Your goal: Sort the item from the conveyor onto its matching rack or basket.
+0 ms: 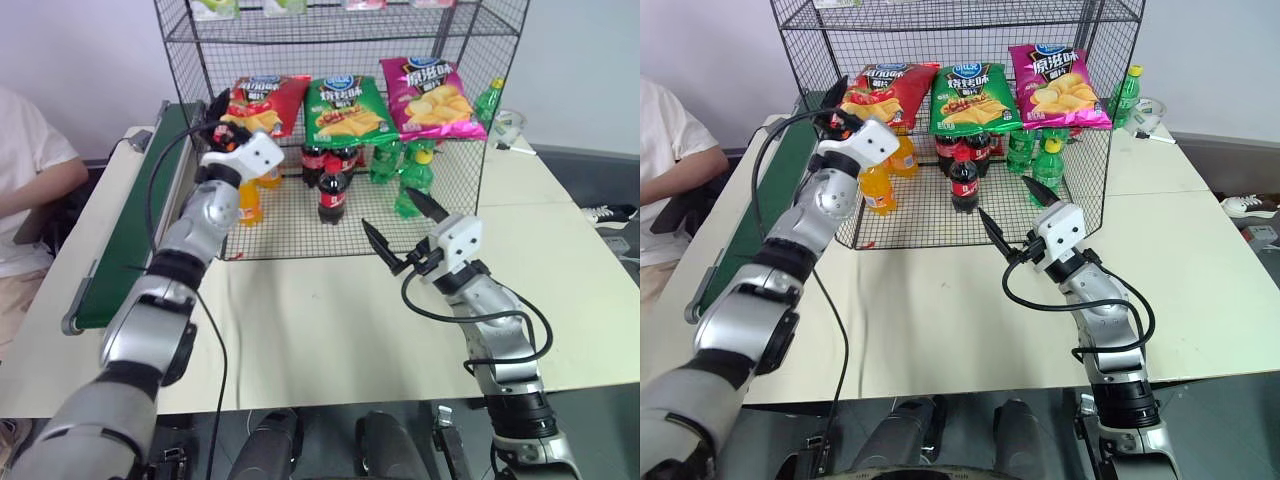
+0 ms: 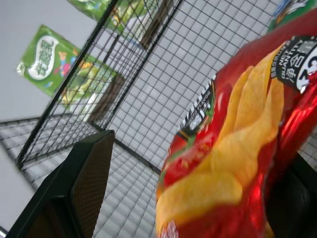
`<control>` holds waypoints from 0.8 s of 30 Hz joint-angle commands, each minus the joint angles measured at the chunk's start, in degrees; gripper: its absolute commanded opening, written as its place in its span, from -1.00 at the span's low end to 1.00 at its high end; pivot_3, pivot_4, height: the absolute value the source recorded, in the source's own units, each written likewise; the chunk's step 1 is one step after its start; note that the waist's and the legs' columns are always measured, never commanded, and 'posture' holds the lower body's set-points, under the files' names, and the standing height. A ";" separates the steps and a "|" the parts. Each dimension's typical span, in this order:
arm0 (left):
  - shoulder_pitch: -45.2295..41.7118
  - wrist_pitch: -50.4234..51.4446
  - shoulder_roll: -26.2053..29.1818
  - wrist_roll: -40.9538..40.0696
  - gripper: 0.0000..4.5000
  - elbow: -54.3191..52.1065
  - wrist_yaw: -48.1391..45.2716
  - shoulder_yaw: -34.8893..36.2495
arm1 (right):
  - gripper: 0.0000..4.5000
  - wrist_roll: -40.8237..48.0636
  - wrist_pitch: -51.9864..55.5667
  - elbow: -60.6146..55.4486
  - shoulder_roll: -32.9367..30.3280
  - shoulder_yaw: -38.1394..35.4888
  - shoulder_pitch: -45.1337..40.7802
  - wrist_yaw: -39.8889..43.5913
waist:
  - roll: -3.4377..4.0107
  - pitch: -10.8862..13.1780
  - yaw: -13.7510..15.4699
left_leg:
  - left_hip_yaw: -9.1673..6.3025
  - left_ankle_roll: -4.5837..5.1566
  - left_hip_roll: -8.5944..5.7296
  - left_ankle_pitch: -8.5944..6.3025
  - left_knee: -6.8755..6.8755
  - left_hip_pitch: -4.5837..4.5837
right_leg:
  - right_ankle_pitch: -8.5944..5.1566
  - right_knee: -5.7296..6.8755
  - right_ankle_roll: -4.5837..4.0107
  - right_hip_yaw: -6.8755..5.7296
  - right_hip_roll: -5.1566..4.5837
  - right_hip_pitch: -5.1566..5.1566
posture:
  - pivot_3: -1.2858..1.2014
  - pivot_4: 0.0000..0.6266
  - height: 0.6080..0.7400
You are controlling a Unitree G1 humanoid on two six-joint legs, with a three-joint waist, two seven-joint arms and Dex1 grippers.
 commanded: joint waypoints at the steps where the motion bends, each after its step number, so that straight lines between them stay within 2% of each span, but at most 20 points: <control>1: 5.63 3.73 1.75 -5.03 0.85 -16.65 -8.35 3.32 | 1.00 0.92 -1.24 -0.94 -0.59 -0.97 -0.72 0.60 | 0.00 0.00 0.13 | 0.00 0.00 0.00 0.00 0.02 -0.05 | 0.00 0.00 -0.01 0.01 0.00 -0.05 | 0.03 -0.52 1.00; 2: 8.25 5.61 2.46 -6.63 0.85 -21.64 -11.21 4.51 | 1.00 1.14 -1.24 -0.86 -0.82 -1.26 -0.80 0.80 | 0.00 0.00 0.22 | 0.00 0.00 0.00 0.00 0.04 -0.09 | 0.01 0.00 -0.01 0.01 0.00 -0.06 | 0.03 -0.52 1.00; 4: 13.37 7.76 3.02 -15.26 0.85 -31.32 -18.08 8.39 | 1.00 1.64 -1.55 -0.70 -1.51 -2.18 -0.69 1.35 | 0.01 0.00 0.17 | 0.00 0.00 0.00 0.00 0.07 -0.11 | 0.01 0.00 -0.02 0.01 -0.01 -0.05 | 0.03 -0.52 1.00; 5: 15.62 8.76 4.44 -15.78 0.85 -34.96 -19.80 9.80 | 1.00 1.80 -1.59 -0.38 -1.98 -2.83 -0.65 1.49 | 0.01 0.00 0.17 | 0.01 0.00 0.00 0.00 0.08 -0.11 | 0.01 -0.01 -0.02 0.03 -0.02 -0.06 | 0.03 -0.52 1.00; 6: 17.50 9.04 5.68 -16.50 0.85 -37.80 -21.31 11.04 | 1.00 1.82 -1.64 -0.07 -2.45 -3.29 -0.57 1.63 | 0.01 0.00 0.11 | -0.01 0.00 0.01 0.00 0.08 -0.11 | 0.01 0.00 -0.02 0.04 -0.02 -0.06 | 0.03 -0.52 1.00; 9: 22.94 14.12 5.90 -27.90 0.85 -45.15 -28.56 15.81 | 1.00 2.31 -2.21 0.53 -3.76 -4.22 -0.25 2.58 | 0.10 -0.05 0.15 | 0.00 0.00 0.04 0.00 0.05 -0.09 | 0.01 -0.01 -0.04 0.09 -0.01 -0.07 | 0.03 -0.52 1.00; 10: 25.54 18.08 5.30 -35.76 0.85 -47.93 -32.71 17.88 | 1.00 2.27 -2.50 0.79 -4.37 -4.61 -0.14 2.93 | 0.11 -0.06 0.16 | 0.00 0.00 0.04 0.00 0.05 -0.08 | 0.01 -0.01 -0.04 0.09 -0.01 -0.06 | 0.03 -0.52 1.00; 13: 33.23 31.00 5.29 -52.64 0.85 -53.51 -39.71 25.01 | 1.00 3.06 -2.13 0.69 -6.26 -6.16 0.37 4.21 | 0.14 -0.07 0.09 | 0.00 0.01 0.04 -0.01 0.06 -0.05 | 0.01 -0.04 -0.05 0.09 -0.02 0.01 | 0.03 -0.52 1.00; 15: 42.04 39.40 9.90 -59.45 0.85 -56.08 -46.05 29.76 | 1.00 4.79 -1.28 -0.95 -8.67 -7.79 2.83 6.49 | 0.16 -0.07 -0.12 | 0.00 0.03 0.05 -0.02 0.06 -0.04 | 0.00 -0.05 -0.05 0.10 -0.03 0.00 | 0.03 -0.52 1.00; 17: 46.76 41.97 12.64 -63.20 0.85 -56.44 -49.07 34.28 | 1.00 6.67 -0.93 -2.18 -11.29 -9.64 5.72 8.99 | 0.18 -0.04 -0.04 | 0.01 0.05 0.10 -0.05 -0.02 -0.03 | -0.01 -0.11 -0.07 0.14 0.01 -0.02 | 0.03 -0.52 1.00; 19: 50.25 40.36 15.17 -62.86 0.85 -54.62 -51.54 37.88 | 1.00 9.95 -0.26 -2.94 -14.62 -12.50 8.88 12.78 | 0.19 -0.03 0.56 | -0.01 0.05 0.10 -0.06 -0.02 -0.05 | -0.01 -0.11 -0.08 0.12 0.01 -0.03 | 0.03 -0.52 1.00; 24: 52.46 36.90 17.89 -62.07 0.85 -51.24 -56.42 40.80 | 1.00 15.41 1.82 -3.66 -19.67 -15.14 13.56 19.76 | 0.21 -0.04 1.72 | 0.00 0.09 0.10 -0.13 0.09 0.27 | -0.17 -0.29 -0.42 0.10 -0.18 0.47 | 0.03 -0.52 1.00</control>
